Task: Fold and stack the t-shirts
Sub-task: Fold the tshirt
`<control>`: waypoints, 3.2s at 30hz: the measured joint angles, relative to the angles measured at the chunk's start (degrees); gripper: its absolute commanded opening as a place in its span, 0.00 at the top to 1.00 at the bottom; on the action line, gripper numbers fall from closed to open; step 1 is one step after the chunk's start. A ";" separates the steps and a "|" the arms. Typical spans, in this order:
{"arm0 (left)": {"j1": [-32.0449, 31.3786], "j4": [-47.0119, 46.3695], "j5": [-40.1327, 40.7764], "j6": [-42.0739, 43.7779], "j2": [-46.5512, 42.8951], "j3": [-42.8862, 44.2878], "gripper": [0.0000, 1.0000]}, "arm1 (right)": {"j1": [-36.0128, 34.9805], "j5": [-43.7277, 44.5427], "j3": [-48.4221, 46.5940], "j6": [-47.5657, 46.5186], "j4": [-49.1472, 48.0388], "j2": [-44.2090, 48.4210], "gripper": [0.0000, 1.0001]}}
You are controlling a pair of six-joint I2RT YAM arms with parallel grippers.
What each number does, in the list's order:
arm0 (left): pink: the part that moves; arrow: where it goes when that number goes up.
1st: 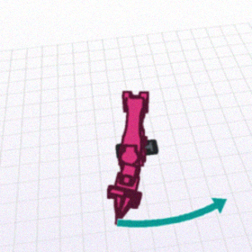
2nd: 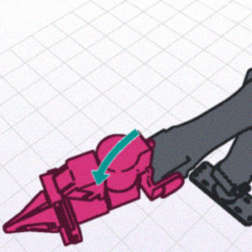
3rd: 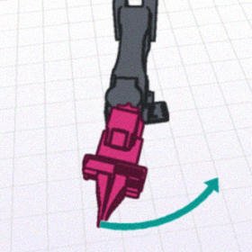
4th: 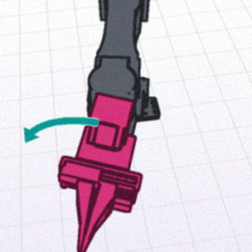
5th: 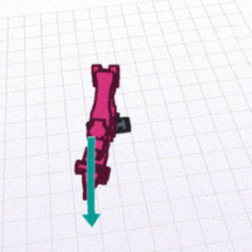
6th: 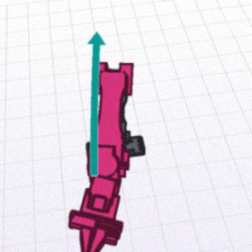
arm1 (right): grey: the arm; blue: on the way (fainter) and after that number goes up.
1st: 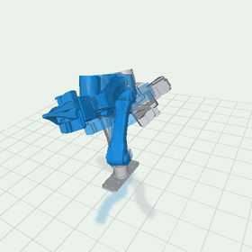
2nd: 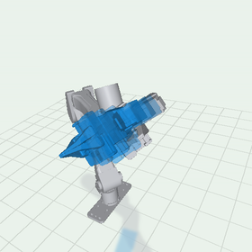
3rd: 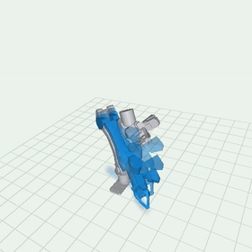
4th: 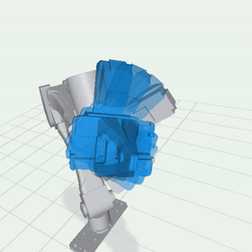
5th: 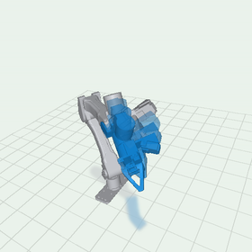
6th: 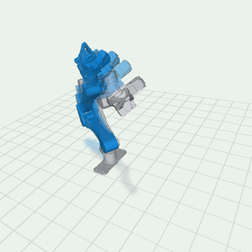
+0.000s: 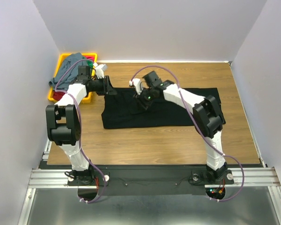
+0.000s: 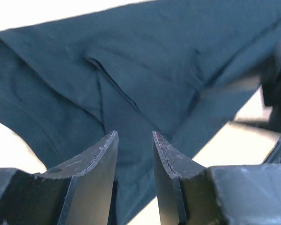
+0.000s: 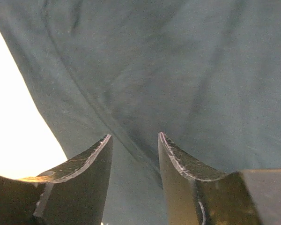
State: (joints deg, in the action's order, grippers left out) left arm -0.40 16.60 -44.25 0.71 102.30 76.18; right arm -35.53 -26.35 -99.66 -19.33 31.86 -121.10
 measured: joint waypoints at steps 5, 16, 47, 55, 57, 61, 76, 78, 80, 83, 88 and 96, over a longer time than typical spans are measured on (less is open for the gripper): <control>0.00 -2.32 5.11 -6.58 2.36 1.57 0.52 | -4.24 2.01 5.60 -3.28 -3.91 0.00 0.48; 0.00 -3.54 8.87 -13.51 7.30 4.22 0.52 | -7.02 6.40 6.12 -6.88 -10.93 -0.90 0.46; -5.16 -5.70 12.37 -17.81 16.24 13.18 0.50 | -7.26 11.23 5.33 -8.85 -12.98 -3.63 0.99; -6.12 -5.64 14.01 -18.71 18.84 13.44 0.50 | -5.14 12.02 4.07 -8.44 -13.05 -2.78 1.00; -6.27 -5.64 14.47 -18.84 18.93 13.55 0.50 | -4.72 12.15 4.07 -8.26 -13.07 -2.49 0.99; -6.34 -5.68 14.99 -19.10 19.54 14.51 0.51 | -4.55 12.28 4.07 -8.04 -13.07 -2.16 0.99; -7.80 -4.87 16.20 -19.85 22.88 16.26 0.68 | -4.55 12.26 4.07 -7.80 -13.07 -2.14 0.99; -7.87 -4.81 16.26 -19.89 22.88 16.68 0.77 | -4.55 12.26 4.07 -7.80 -13.07 -2.14 0.99; -7.87 -4.79 16.26 -19.93 22.88 17.16 0.86 | -4.44 12.28 4.07 -7.82 -13.07 -2.12 0.99; -7.87 -4.79 16.15 -19.89 22.88 17.77 0.97 | -4.13 12.28 4.07 -7.80 -13.07 -2.12 1.00; -7.91 -3.96 15.82 -19.85 22.88 19.54 1.00 | -2.97 12.24 4.04 -7.41 -13.07 -1.64 0.99; -8.46 -2.95 15.58 -19.80 22.88 23.71 1.00 | 1.16 11.91 3.19 -5.81 -13.22 -0.63 0.99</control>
State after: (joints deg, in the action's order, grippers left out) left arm -8.86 13.65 -28.67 -19.09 125.19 99.90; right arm -34.37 -14.44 -96.47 -25.15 18.63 -121.73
